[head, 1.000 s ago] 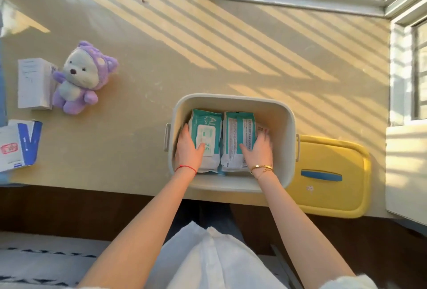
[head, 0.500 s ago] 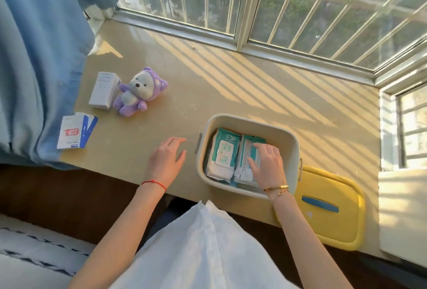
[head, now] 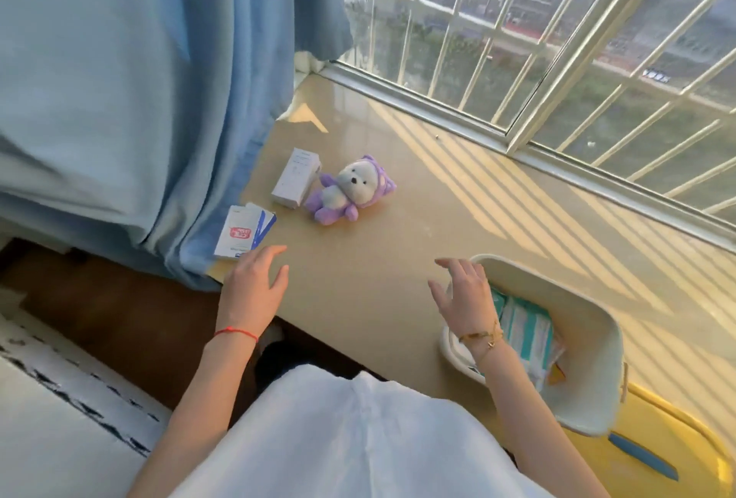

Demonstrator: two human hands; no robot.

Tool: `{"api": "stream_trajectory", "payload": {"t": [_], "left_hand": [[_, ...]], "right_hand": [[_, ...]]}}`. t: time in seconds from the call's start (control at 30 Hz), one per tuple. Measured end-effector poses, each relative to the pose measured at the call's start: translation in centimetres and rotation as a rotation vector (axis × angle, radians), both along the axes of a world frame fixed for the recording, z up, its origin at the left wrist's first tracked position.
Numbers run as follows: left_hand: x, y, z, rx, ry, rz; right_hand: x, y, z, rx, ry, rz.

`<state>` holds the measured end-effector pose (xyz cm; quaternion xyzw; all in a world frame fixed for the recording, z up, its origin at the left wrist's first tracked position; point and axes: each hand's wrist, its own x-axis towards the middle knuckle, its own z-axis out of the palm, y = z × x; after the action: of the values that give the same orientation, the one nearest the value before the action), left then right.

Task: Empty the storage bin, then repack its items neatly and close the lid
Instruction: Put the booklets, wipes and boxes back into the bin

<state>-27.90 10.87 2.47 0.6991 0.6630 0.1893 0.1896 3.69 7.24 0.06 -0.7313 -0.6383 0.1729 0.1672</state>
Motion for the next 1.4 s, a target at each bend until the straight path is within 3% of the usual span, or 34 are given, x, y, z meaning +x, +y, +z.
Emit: {"api": "stream_trajectory", "payload": {"t": [0.37,0.73,1.07,1.4], "left_hand": [[-17.4,10.9,-3.1,-0.058,0.082,-0.050],[-22.0,18.1,-11.9,-0.239,0.097,-0.126],[-21.6,21.1,-19.9,-0.381,0.054,-0.033],[-19.1,21.8,-24.5,-0.456,0.073,-0.065]], "right_hand": [[-20.4,9.2,-3.0,-0.102,0.118,-0.106],[-32.8,17.7,-11.6,-0.354,0.298,-0.165],[-38.1,22.3,-20.8,-0.550,0.457,-0.304],[-33.5,19.3,-22.3,-0.329,0.522,-0.558]]}}
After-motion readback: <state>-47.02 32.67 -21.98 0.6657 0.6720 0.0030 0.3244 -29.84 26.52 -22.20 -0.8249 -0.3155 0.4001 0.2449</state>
